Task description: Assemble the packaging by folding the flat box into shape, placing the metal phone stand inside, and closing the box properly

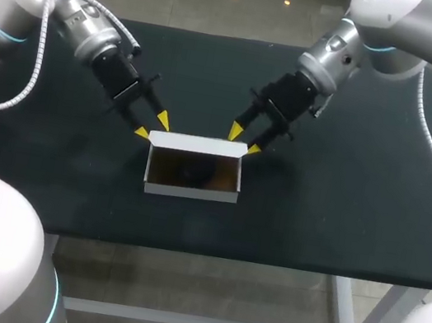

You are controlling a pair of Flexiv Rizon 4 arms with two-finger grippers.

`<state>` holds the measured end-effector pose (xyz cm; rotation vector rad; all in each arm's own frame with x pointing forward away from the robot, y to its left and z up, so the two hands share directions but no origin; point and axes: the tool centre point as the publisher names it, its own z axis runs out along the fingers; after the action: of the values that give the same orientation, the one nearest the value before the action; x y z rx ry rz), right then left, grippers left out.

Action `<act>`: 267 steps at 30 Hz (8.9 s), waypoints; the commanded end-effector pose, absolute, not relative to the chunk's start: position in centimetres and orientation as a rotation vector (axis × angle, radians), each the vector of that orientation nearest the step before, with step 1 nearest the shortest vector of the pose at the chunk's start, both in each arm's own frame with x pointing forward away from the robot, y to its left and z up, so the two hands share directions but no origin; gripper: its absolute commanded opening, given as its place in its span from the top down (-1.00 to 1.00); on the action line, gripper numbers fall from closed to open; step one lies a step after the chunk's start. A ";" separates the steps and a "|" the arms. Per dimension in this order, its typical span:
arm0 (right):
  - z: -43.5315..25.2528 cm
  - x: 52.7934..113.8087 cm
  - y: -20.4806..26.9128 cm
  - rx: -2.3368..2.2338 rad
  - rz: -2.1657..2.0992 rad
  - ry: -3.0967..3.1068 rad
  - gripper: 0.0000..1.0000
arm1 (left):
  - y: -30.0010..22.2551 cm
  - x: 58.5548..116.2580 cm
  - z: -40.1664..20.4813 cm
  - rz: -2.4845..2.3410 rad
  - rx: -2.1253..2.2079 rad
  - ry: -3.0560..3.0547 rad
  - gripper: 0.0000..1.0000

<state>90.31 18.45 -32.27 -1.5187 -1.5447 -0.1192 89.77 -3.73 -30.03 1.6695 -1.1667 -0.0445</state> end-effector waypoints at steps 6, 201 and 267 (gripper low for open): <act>-32.5 91.0 19.4 -1.500 -0.097 -1.540 0.09 | -4.7 90.5 -30.2 -0.013 1.657 -1.140 0.19; -35.4 88.8 18.4 -1.502 -0.210 -1.637 0.14 | -6.8 81.7 -30.2 0.173 0.441 -3.172 -0.95; -35.4 88.8 18.4 -1.502 -0.210 -1.637 0.21 | -7.1 86.7 -33.8 0.068 0.510 -3.306 0.34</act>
<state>88.81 18.40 -35.28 -1.5065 -1.6371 -0.2125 86.48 -6.80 -33.58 0.5024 -3.3057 0.0827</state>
